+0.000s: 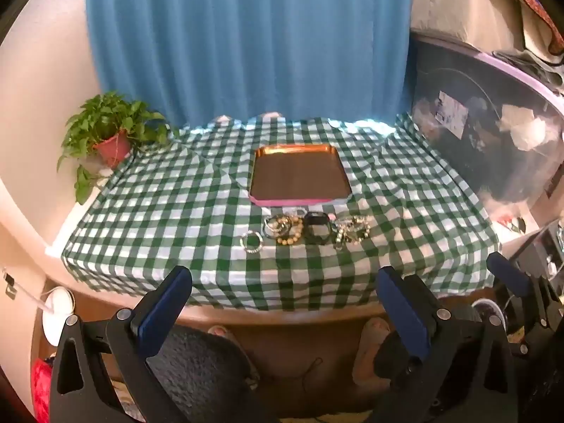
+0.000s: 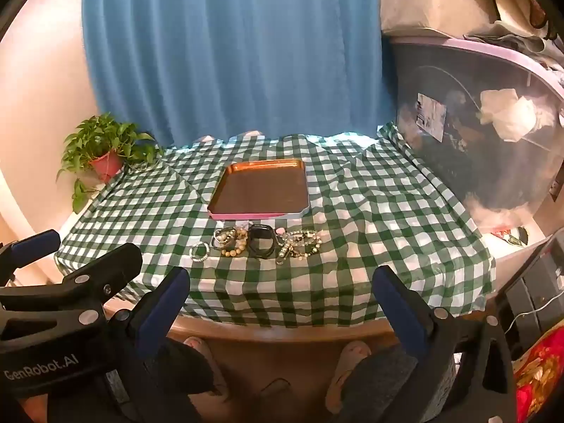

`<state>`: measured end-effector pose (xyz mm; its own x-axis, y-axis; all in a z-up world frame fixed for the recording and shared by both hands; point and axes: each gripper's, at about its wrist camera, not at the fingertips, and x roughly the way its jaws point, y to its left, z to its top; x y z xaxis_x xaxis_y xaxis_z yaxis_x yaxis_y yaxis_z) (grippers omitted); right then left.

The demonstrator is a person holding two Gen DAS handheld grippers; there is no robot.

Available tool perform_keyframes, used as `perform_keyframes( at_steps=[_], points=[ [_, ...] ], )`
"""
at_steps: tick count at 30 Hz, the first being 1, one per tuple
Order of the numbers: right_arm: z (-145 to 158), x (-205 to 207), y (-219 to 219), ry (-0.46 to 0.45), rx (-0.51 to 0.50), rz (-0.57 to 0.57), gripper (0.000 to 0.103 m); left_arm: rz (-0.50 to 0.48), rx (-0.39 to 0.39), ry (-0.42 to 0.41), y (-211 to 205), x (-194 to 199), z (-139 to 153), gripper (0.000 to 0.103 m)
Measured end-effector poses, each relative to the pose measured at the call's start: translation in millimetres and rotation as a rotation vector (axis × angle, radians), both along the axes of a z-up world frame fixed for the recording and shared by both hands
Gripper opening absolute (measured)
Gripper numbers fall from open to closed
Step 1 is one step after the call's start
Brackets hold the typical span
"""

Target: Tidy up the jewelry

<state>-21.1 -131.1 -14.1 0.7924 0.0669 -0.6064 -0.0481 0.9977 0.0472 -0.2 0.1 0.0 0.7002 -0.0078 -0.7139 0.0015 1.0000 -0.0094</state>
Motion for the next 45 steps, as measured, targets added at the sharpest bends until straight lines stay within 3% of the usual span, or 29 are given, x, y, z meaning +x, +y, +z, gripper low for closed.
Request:
perform_keyframes(
  at_steps=[4, 8, 45],
  points=[
    [-18, 12, -2, 0.077, 0.047, 0.003, 0.103, -0.010, -0.026, 0.016, 6, -6, -3, 0.103],
    [-22, 15, -12, 0.079, 0.054, 0.004, 0.103, -0.017, 0.020, 0.061, -2, 3, -14, 0.103],
    [-28, 11, -15, 0.083, 0.078, -0.003, 0.103, -0.018, 0.050, 0.056, -6, -1, -24, 0.103]
  ],
)
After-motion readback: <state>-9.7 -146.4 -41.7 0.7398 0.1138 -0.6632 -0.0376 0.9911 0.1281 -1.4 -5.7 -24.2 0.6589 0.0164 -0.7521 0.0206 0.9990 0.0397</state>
